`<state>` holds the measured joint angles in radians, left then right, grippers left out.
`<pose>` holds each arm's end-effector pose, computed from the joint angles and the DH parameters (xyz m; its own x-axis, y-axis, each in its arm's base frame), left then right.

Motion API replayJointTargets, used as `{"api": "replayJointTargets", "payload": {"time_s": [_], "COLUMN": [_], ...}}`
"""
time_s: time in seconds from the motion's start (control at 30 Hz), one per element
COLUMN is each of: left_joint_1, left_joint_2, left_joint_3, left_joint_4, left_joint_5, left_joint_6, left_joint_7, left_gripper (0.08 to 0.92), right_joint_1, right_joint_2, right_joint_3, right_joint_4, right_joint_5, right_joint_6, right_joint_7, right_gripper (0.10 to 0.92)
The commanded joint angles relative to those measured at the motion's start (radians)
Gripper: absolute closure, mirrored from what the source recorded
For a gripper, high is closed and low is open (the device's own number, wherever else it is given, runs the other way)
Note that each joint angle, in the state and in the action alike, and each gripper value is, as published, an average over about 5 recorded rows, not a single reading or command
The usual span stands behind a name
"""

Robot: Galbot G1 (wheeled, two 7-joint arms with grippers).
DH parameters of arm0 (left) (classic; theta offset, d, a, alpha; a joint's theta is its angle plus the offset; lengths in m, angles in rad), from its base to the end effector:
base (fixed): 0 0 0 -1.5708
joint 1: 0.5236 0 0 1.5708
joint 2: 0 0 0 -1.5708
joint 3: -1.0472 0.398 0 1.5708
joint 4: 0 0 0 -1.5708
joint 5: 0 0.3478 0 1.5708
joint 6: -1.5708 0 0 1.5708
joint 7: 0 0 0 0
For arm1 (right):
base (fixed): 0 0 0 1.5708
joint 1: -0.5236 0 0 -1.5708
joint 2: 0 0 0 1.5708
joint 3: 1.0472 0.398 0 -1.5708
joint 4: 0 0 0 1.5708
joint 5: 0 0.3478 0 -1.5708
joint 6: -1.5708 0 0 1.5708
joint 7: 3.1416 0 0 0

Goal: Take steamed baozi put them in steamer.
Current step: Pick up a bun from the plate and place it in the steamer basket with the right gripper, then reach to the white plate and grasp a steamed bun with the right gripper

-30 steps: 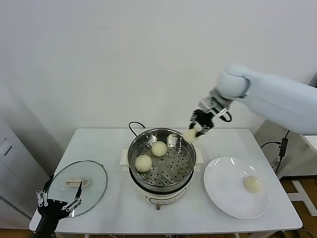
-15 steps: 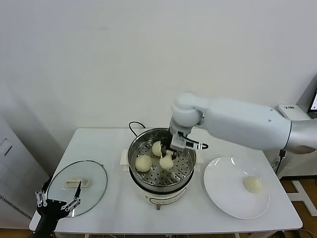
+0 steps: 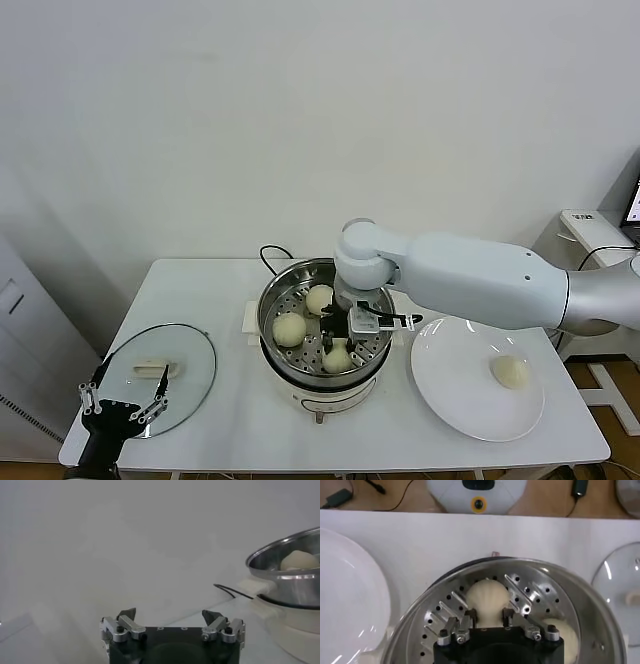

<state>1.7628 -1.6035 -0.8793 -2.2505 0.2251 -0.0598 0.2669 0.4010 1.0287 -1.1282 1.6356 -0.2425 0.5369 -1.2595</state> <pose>0.0717 0.0883 -0.3040 -0.9973 -0.0280 0.0685 0.0030 0.9097 0.4152 0.4929 0.1026 -0.0890 -0.0273 -0.1312 0.9910 0.0881 -0.9878 -0.1284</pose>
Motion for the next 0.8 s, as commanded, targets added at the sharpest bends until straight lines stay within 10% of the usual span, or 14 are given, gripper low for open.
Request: {"api": "replayJointTargets", "payload": {"time_s": [0.03, 0.27, 0.53, 0.8], "left_joint_1": [-0.002, -0.006, -0.009, -0.019], "left_joint_2": [0.003, 0.006, 0.013, 0.016], "left_joint_3": [-0.001, 0.003, 0.011, 0.019], "left_joint_4": [0.006, 0.009, 0.009, 0.004], "left_joint_5": [-0.001, 0.000, 0.001, 0.002], "left_joint_6": [0.000, 0.000, -0.002, 0.003], "left_joint_7": [0.000, -0.002, -0.003, -0.008], "left_gripper": [0.177, 0.177, 0.177, 0.177], "right_joint_1": [-0.007, 0.125, 0.315, 0.117], "right_joint_2": [0.003, -0.070, -0.330, -0.549], "right_joint_3": [0.050, 0.121, -0.066, 0.008], "right_joint_4": [-0.005, -0.104, -0.275, -0.394], "right_joint_5": [-0.005, 0.219, 0.648, 0.380], "right_joint_6": [0.042, -0.118, -0.638, -0.595], "right_joint_7": [-0.007, 0.015, 0.101, 0.004], "right_gripper": [0.518, 0.336, 0.204, 0.203]}}
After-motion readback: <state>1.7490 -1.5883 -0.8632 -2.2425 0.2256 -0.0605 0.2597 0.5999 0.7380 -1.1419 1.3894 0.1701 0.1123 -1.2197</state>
